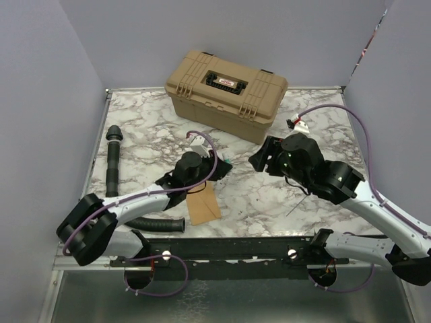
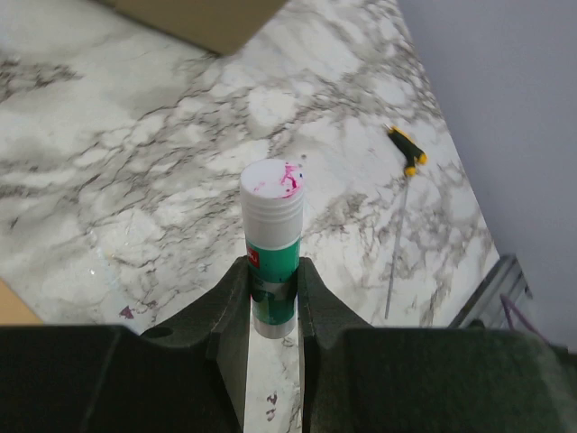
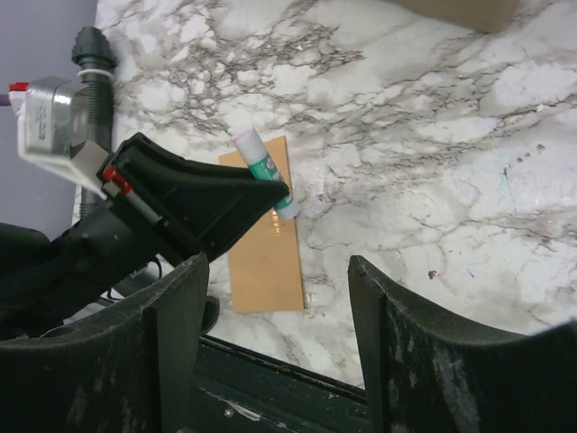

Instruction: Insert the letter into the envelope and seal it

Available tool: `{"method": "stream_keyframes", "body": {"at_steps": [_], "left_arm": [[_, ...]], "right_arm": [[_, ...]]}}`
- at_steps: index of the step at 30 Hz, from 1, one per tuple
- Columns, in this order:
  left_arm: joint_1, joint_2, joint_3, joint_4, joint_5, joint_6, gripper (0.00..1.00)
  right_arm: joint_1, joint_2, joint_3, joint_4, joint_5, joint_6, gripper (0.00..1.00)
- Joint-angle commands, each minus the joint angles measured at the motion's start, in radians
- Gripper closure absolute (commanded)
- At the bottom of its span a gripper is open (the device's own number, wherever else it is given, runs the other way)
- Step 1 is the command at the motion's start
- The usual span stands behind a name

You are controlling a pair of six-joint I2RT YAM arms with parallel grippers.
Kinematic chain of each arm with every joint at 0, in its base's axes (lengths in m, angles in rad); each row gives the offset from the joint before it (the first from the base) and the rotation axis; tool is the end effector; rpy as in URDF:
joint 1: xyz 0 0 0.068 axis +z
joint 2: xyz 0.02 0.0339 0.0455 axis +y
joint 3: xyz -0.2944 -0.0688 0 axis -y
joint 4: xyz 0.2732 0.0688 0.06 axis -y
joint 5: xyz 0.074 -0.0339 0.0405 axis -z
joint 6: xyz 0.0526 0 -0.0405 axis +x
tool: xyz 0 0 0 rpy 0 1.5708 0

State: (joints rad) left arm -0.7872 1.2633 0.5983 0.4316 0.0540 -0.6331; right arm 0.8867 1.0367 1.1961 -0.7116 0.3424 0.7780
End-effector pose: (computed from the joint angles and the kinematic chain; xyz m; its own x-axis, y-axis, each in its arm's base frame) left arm 0.2140 -0.2188 0.2435 -0.5720 -0.2629 -0.7770 0.5036 0.6352 -0.5857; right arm 0.1625 0.1714 0.4047 -0.6217 0.2837 -0.7301 -0.1586 0.8672 0.4721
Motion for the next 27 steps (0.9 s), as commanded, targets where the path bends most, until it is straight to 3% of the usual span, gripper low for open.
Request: {"method": "stream_keyframes", "body": {"at_steps": [1,9,19,27], "left_arm": [[0.006,0.115,0.053,-0.021,-0.234,-0.315,1.0],[0.044,0.371,0.226,-0.096,-0.174,-0.369,1.0],[0.086,0.591,0.329,-0.046,-0.213,-0.594,0.98],[0.088,0.664,0.39,-0.09,-0.275,-0.719,0.83]], "right_arm": [[0.003,-0.049,-0.055,-0.033,0.073,0.071,0.34],[0.003,-0.087,-0.142,-0.047,0.084,0.115,0.34],[0.003,-0.122,-0.239,-0.02,0.04,0.186,0.36],[0.003,-0.179,-0.261,-0.046,0.05,0.212,0.36]]}}
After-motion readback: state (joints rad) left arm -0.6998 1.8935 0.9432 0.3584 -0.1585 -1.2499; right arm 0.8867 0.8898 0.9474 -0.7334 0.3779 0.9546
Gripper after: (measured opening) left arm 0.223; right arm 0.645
